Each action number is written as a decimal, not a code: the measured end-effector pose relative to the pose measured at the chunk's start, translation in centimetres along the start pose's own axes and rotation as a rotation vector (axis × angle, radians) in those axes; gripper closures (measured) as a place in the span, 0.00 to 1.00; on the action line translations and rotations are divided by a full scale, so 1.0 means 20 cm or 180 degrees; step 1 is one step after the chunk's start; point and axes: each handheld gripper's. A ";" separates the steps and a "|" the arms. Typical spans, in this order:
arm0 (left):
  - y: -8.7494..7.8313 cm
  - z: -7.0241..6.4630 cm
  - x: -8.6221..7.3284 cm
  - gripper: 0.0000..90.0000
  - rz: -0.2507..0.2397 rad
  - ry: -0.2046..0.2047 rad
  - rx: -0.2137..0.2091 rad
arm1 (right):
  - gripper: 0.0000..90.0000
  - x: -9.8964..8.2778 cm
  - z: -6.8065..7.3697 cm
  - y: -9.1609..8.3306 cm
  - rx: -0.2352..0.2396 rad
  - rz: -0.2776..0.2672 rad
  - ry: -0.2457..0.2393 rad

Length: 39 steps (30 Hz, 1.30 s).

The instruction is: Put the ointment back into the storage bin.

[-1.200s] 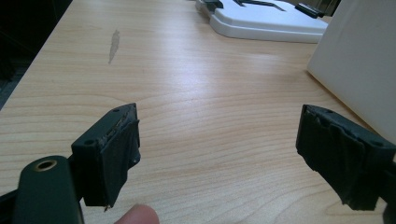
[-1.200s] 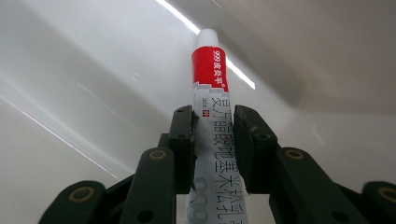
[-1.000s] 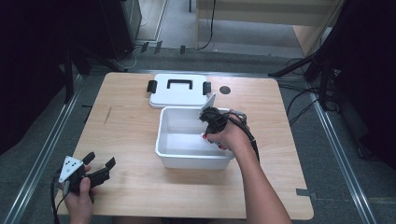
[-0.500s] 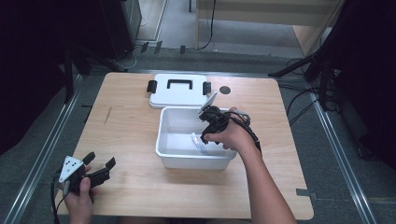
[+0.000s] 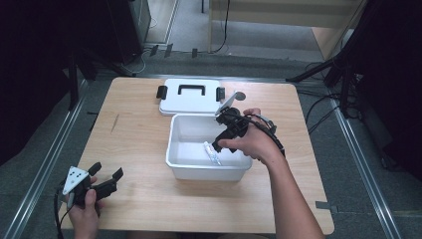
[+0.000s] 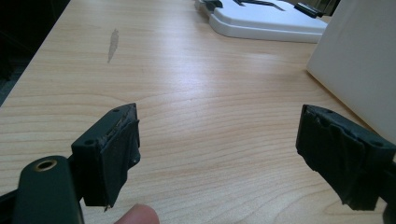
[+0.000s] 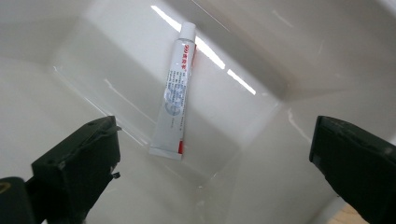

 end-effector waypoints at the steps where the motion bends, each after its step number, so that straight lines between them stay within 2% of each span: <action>1: 0.00 0.00 0.00 0.16 0.0002 0.0001 0.0000 | 0.01 0.00 0.00 -0.01 0.0008 -0.0019 -0.0001; 15: 0.00 0.00 0.00 0.16 0.0000 0.0005 0.0004 | 0.00 -0.14 -0.06 -0.20 -0.0130 -0.0203 0.0152; 29: 0.00 0.00 0.00 0.16 0.0005 0.0006 0.0006 | 0.00 -0.31 -0.19 -0.27 -0.0214 -0.0352 0.0367; 35: 0.00 0.00 0.00 0.16 -0.0001 0.0005 0.0006 | 0.00 -0.42 -0.26 -0.27 -0.0191 -0.0457 0.0490; 39: 0.00 0.00 0.00 0.16 -0.0002 0.0001 0.0006 | 0.00 -0.51 -0.32 -0.28 -0.0237 -0.0553 0.0603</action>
Point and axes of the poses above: each handheld gripper's, and its own axes: y roughly forward along the jaws, x roughly out of its top, z roughly to its left, and after that the axes turned 14 degrees about x, right-handed
